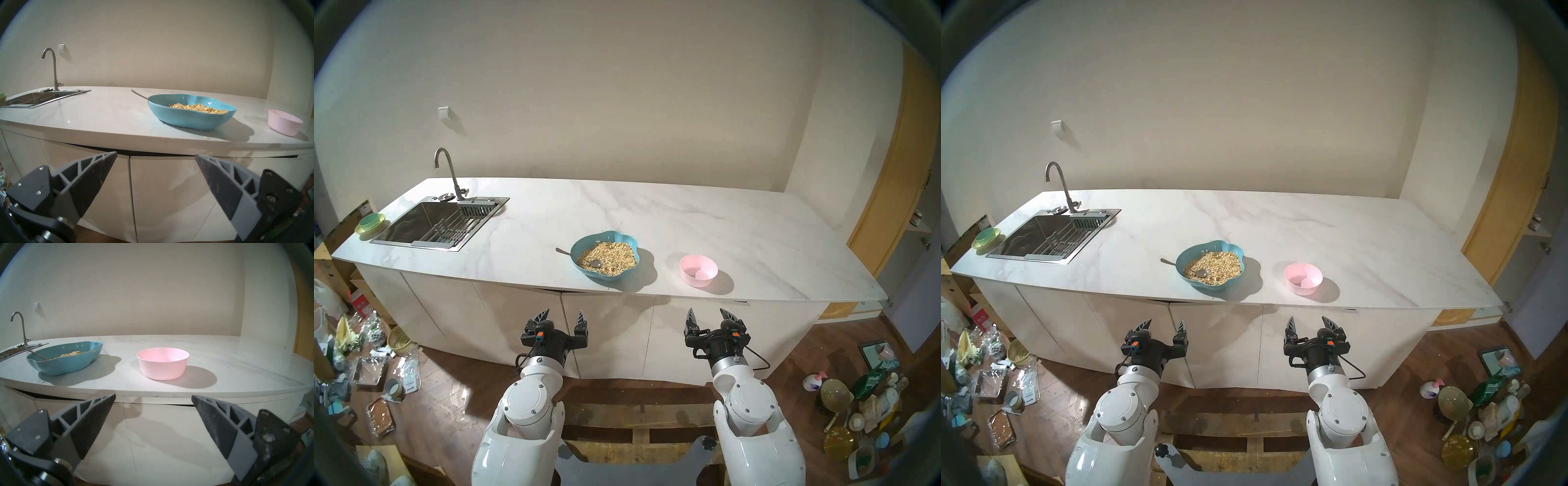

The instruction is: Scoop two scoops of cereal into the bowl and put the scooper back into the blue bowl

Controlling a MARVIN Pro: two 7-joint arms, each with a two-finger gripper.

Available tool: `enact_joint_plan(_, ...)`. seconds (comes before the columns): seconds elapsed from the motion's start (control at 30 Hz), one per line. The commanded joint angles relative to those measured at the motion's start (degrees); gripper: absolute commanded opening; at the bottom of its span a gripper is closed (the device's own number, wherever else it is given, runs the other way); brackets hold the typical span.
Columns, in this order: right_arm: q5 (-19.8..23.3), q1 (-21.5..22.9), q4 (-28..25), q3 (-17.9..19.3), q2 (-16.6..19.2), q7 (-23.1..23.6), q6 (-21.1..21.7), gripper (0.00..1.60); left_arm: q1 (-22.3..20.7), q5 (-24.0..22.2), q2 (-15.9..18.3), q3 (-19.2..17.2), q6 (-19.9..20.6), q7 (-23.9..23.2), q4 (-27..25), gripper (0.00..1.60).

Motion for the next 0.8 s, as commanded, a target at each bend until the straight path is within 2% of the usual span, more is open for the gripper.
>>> enact_joint_plan(0.0, 0.1, 0.1, -1.2, 0.0, 0.0, 0.0, -0.1, 1.60, -0.2, -0.1, 0.0, 0.1, -0.2, -0.2, -1.3, 1.60)
enact_joint_plan(0.13, 0.0, 0.1, -1.2, 0.0, -0.1, 0.0, -0.1, 1.60, -0.3, 0.0, -0.1, -0.1, -1.0, 0.1, -2.6, 1.60)
enact_joint_plan(0.27, 0.0, 0.2, -1.1, 0.0, -0.1, 0.0, -0.2, 1.60, -1.0, -4.6, -0.9, -1.4, 0.3, -1.7, -4.9, 1.60)
enact_joint_plan(0.33, 0.0, 0.2, -1.1, 0.0, -0.1, 0.0, -0.2, 1.60, -1.8, -9.3, -1.8, -2.7, 1.5, -3.3, -5.6, 1.60)
enact_joint_plan(0.4, 0.0, 0.2, -1.1, 0.0, -0.1, 0.0, -0.2, 1.60, -2.7, -12.0, -2.4, -3.9, 2.6, -4.2, -5.7, 1.60)
enact_joint_plan(0.47, 0.0, 0.2, -1.1, 0.0, -0.1, 0.0, -0.2, 1.60, -3.8, -17.3, -2.6, -5.2, 4.6, -5.0, -5.6, 1.60)
enact_joint_plan(0.5, 0.0, 0.2, -1.1, 0.0, -0.1, 0.0, -0.2, 1.60, -3.8, -17.3, -2.6, -5.2, 4.6, -5.0, -5.6, 1.60)
enact_joint_plan(0.63, 0.0, 0.2, -1.1, 0.0, -0.1, 0.0, -0.2, 1.60, -6.3, -28.3, -2.9, -7.9, 9.5, -5.6, -4.8, 1.60)
enact_joint_plan(0.77, 0.0, 0.2, -1.1, 0.0, -0.1, 0.0, -0.2, 1.60, -8.8, -35.0, -2.8, -9.8, 14.0, -5.8, -3.7, 1.60)
